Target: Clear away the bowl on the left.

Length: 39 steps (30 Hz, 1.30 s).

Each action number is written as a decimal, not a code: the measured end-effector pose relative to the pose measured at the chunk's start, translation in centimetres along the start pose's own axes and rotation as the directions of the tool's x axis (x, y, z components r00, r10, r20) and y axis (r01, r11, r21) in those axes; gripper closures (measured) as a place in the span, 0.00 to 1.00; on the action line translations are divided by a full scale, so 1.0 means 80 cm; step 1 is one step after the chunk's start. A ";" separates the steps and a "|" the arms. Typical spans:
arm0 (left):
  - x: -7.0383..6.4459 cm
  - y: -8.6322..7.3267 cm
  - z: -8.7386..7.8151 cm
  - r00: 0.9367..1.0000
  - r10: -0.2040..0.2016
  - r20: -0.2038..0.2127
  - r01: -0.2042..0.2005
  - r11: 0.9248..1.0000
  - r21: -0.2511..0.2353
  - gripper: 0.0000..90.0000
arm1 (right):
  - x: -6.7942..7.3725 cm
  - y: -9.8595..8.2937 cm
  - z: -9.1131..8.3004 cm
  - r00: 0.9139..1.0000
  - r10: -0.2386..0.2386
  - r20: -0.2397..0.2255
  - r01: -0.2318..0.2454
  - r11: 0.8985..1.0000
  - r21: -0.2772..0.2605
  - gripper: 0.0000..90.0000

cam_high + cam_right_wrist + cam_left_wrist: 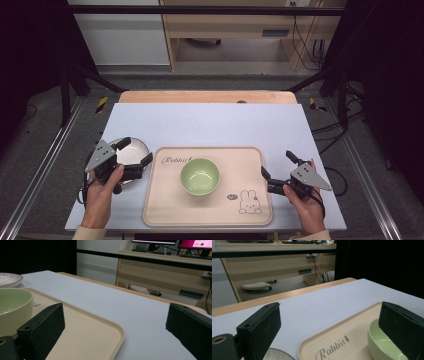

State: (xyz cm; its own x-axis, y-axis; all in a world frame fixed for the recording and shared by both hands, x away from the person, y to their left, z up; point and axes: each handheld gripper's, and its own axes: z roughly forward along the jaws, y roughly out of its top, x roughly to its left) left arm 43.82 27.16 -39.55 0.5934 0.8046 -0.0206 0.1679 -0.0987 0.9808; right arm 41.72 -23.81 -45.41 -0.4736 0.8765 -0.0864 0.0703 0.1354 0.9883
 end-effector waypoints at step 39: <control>0.026 -0.070 -0.031 0.998 0.057 -0.002 -0.057 0.998 -0.033 0.04 | 0.001 0.001 -0.003 1.000 -0.004 0.006 0.004 1.000 0.002 0.03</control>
State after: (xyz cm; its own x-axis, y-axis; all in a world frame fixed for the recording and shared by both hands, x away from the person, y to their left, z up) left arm 42.17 30.88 -44.64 0.6008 0.7986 0.0356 0.1077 -0.1249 0.9863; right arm 41.45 -23.82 -45.35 -0.4683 0.8789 -0.0908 0.0707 0.1397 0.9877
